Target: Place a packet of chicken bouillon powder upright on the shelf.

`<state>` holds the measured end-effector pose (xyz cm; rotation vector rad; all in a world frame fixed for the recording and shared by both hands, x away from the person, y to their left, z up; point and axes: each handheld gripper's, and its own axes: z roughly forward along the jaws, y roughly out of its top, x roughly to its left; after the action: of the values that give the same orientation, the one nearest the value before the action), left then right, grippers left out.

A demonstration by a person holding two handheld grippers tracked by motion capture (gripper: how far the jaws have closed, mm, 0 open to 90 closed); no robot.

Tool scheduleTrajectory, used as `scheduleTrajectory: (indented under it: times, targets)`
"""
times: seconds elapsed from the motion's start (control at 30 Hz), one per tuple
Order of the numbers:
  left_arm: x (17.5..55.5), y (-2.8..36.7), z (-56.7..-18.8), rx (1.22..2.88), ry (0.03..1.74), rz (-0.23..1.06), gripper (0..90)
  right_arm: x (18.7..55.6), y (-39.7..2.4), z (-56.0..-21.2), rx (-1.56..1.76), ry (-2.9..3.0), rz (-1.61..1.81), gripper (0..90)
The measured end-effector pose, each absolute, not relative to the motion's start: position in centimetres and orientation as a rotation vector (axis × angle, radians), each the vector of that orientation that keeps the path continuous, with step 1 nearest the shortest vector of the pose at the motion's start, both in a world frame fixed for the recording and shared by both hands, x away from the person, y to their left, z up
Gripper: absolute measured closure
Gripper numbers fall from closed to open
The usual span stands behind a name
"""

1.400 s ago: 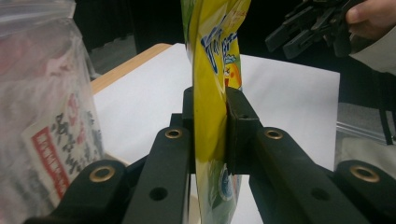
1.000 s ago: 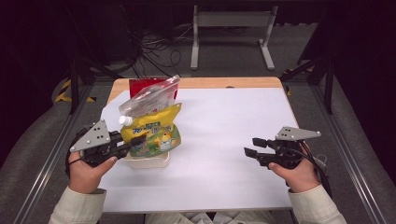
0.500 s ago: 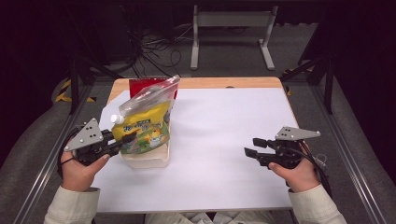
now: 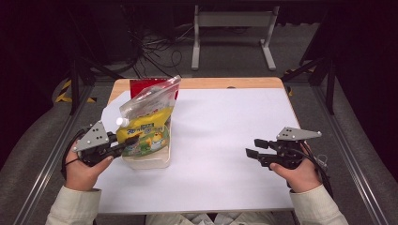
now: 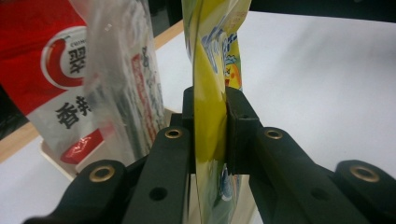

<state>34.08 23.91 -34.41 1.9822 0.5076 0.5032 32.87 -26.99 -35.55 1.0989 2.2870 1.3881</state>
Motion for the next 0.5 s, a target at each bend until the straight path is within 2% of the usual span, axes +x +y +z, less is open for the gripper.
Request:
scheduleTrajectory:
  times: [0.5]
  targets:
    - [34.9, 23.5, -35.9, 2.042, 0.54, 0.433, 81.6, 33.1, -27.1, -35.9, 1.125, 2.279, 1.399, 43.8]
